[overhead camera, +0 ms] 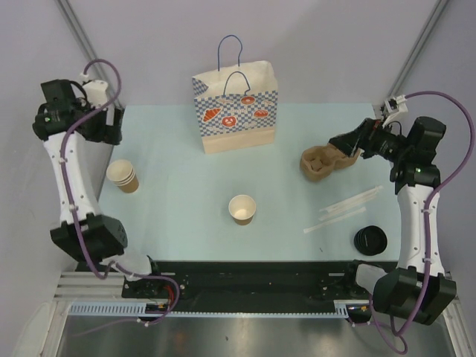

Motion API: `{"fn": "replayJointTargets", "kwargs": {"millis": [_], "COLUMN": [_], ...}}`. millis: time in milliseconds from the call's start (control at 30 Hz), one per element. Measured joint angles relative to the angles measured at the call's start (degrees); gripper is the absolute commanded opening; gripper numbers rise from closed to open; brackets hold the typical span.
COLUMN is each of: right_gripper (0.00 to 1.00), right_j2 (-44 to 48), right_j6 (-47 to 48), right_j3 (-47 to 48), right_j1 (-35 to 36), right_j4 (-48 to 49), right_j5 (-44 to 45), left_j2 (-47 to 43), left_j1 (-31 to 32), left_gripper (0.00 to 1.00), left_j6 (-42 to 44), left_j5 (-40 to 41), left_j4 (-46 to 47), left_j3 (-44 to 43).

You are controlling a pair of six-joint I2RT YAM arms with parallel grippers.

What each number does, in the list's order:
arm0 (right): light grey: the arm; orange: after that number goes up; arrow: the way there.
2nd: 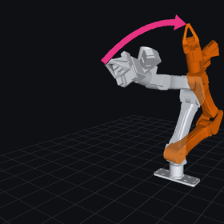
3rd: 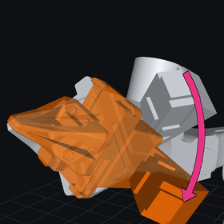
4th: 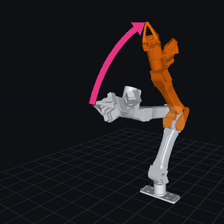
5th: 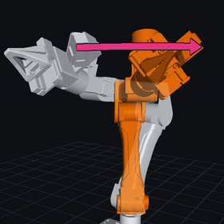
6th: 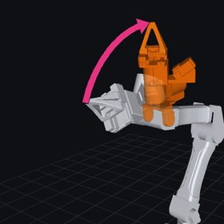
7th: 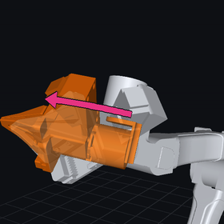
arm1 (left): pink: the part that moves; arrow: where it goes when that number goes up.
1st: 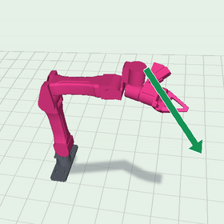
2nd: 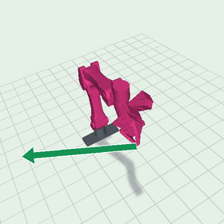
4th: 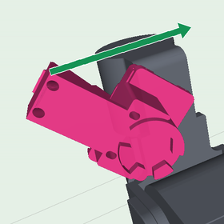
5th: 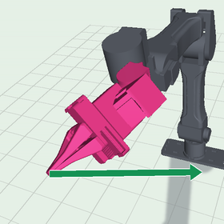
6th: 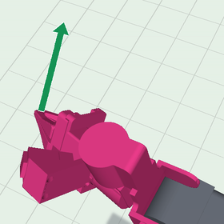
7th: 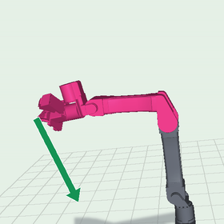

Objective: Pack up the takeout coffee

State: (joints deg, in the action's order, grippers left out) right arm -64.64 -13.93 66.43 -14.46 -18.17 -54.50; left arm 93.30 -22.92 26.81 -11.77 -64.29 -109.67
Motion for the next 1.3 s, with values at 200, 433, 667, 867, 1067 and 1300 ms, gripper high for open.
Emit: {"fn": "replayJointTargets", "kwargs": {"millis": [200, 433, 667, 867, 1067, 1300], "right_gripper": [1.00, 1.00, 1.00, 0.87, 0.77, 0.65], "right_j2": [2.38, 2.43, -2.95, -5.64, -10.45, -13.03], "right_j6": [6.88, 24.94, 42.01, 53.81, 59.52, 59.82], "right_j3": [0.76, 9.55, 14.71, 14.64, 14.51, 9.42], "right_j1": [-2.58, -3.39, -3.96, -13.46, -25.68, -27.67], "right_j4": [-6.05, -25.40, -46.45, -55.84, -57.66, -58.03], "right_j5": [-3.45, 6.54, 25.33, 36.24, 37.57, 34.64], "left_j2": [-18.25, -31.61, -30.42, -31.78, -33.59, -31.34], "left_j1": [13.57, 18.71, 26.62, 33.53, 41.68, 43.25], "left_gripper": [0.99, 0.99, 1.00, 1.00, 0.99, 0.99], "left_j6": [-0.48, -3.87, -5.55, -5.86, -7.26, -8.35], "left_j5": [-2.93, -12.61, -14.29, -15.67, -15.34, -15.43], "left_j4": [4.61, 12.07, 12.61, 11.08, 11.26, 10.75], "left_j3": [10.67, 25.33, 32.72, 38.93, 39.26, 36.70]}}
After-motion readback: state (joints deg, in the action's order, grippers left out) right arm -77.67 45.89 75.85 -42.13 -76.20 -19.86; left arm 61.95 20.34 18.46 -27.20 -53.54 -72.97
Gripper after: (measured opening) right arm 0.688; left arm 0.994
